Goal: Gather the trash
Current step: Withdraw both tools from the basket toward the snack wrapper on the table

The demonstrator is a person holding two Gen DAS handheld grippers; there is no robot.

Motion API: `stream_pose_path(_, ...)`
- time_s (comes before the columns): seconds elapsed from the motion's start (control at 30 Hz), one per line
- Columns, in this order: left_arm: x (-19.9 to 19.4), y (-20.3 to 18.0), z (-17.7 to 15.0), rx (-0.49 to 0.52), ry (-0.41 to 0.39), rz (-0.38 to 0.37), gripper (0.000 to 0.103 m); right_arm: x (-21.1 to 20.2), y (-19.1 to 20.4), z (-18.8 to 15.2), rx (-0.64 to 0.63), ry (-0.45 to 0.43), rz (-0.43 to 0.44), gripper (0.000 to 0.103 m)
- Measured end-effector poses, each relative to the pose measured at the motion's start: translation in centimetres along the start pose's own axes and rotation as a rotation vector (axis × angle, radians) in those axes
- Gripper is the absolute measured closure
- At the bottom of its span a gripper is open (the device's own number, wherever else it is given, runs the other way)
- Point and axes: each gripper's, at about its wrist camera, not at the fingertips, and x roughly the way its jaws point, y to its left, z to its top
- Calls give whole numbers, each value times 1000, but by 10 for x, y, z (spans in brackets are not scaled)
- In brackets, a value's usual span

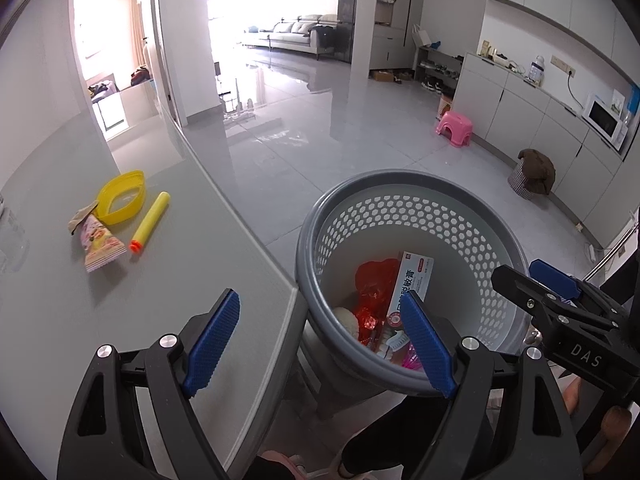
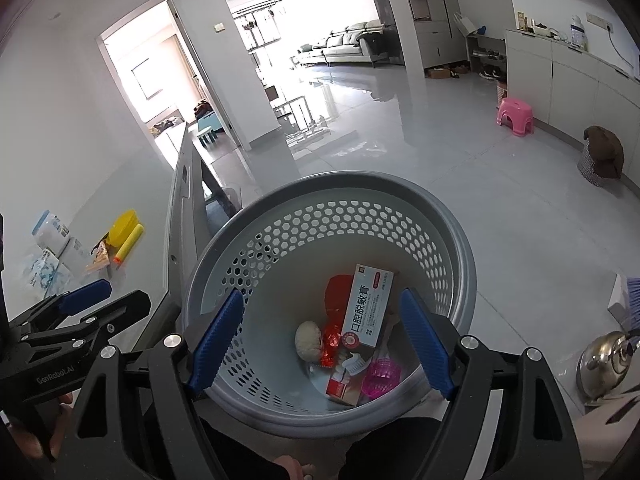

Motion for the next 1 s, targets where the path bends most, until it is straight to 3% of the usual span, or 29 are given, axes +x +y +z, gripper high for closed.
stream_pose_path(0.33,-29,20,-19,-20,-31,37,12,-19,24,-8,-43,-23,27,19)
stream_pose_path(0.67,-54,52,-37,-67,-54,95,10,-24,58,-18,-110,-16,69,17)
stream_pose_path(1.0,-63,100,-51,-177,-58,187,10,-8,92,-23,-172,14,111,17)
